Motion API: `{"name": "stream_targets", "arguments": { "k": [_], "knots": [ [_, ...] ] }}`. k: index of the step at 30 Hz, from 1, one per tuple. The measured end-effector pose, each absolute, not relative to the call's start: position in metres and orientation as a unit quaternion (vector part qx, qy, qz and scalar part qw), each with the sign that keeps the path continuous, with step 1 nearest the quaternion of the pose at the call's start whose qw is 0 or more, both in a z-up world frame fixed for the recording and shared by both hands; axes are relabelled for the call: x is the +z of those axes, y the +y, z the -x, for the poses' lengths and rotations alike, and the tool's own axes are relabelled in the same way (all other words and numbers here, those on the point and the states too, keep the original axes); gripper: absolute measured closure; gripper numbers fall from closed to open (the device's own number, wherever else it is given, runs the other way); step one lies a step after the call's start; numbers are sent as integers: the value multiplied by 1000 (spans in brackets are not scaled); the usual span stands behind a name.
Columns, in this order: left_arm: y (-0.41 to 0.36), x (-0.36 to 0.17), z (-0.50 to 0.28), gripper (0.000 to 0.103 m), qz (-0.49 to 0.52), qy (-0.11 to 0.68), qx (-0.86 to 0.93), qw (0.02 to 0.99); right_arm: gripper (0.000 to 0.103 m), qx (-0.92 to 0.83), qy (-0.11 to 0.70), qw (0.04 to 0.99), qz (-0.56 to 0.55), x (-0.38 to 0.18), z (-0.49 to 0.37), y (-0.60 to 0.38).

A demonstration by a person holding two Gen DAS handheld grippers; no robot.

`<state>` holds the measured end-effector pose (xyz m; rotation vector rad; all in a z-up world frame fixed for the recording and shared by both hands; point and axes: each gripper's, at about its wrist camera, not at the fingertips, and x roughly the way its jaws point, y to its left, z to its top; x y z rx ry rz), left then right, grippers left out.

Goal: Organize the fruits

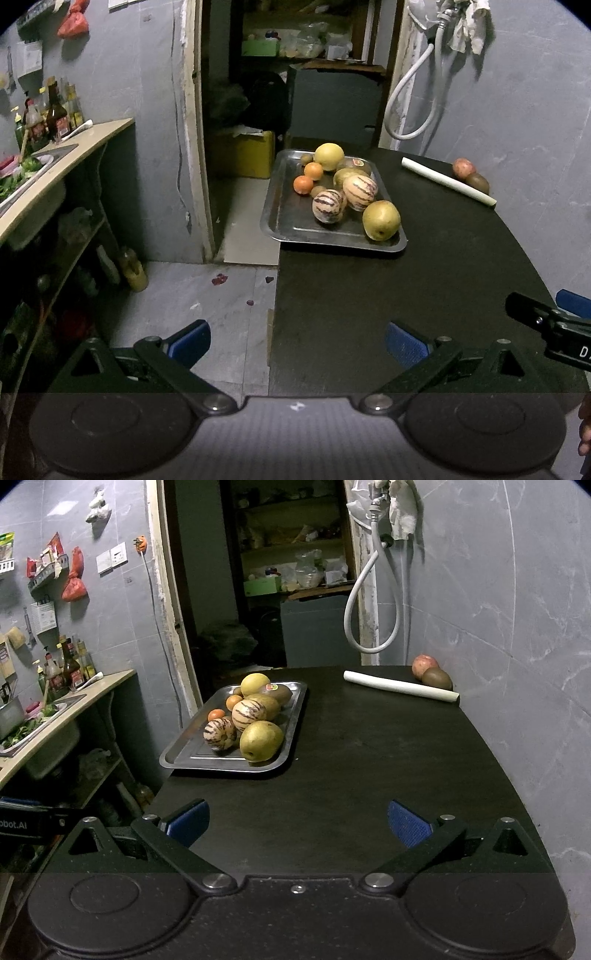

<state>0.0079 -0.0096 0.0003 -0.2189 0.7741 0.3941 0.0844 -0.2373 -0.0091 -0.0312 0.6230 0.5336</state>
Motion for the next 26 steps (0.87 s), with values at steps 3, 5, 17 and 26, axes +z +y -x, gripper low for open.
{"name": "stream_targets", "arguments": {
  "k": [3,5,17,26],
  "knots": [
    [-9,0,-6,1,108,375,194,900,0,260,303,917,15,-9,-84,-238],
    [-9,0,-6,1,111,375,195,899,0,260,303,917,15,-9,-84,-237],
    [-11,-1,-7,1,112,377,198,898,0,260,303,917,15,-10,-84,-238],
    [-11,0,-7,1,113,379,197,897,0,260,303,917,15,-10,-84,-238]
  ]
}}
